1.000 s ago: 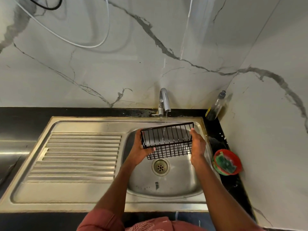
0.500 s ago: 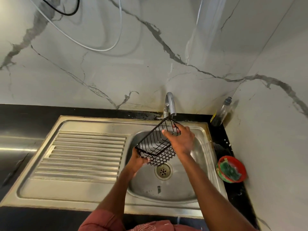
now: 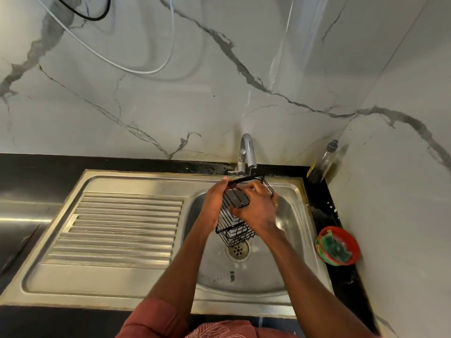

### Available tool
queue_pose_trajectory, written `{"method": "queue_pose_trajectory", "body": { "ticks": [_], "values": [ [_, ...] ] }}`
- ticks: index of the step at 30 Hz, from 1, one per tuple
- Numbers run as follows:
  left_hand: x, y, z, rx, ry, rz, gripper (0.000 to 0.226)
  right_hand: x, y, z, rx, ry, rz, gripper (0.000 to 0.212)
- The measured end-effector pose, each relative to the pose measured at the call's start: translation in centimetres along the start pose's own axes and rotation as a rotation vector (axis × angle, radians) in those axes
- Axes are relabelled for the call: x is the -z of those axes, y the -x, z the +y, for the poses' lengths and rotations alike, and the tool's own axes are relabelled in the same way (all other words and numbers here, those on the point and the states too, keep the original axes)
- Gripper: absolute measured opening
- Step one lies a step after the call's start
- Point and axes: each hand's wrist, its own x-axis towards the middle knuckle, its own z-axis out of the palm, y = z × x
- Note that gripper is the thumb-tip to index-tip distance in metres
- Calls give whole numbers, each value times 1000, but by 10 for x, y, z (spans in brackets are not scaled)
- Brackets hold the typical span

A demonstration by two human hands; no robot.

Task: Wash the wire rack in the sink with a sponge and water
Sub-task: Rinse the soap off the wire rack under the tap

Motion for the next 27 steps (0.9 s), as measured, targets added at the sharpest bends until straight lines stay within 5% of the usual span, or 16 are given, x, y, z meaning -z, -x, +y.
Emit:
{"method": "queue_pose_trajectory", "body": {
  "ticks": [5, 9, 12, 15, 21, 27],
  "values": [
    [-5, -11, 1, 32, 11, 162, 25, 7, 2, 5, 178, 61, -128, 79],
    [2, -11, -9, 84, 77, 221, 20, 16, -4, 12, 199, -135, -185, 75],
    [12, -8, -14, 131, 187, 292, 16, 19, -6, 25, 51, -327, -5, 54],
    [22, -7, -20, 174, 312, 311, 13, 13, -8, 43, -313, -562, 72, 42],
    [43, -11, -37, 309, 540, 298, 8, -10, 16, 59, -683, -933, -174, 56],
    [44, 4, -42, 462, 656, 309, 27, -36, 27, 65, -703, -904, -170, 77]
  ]
}}
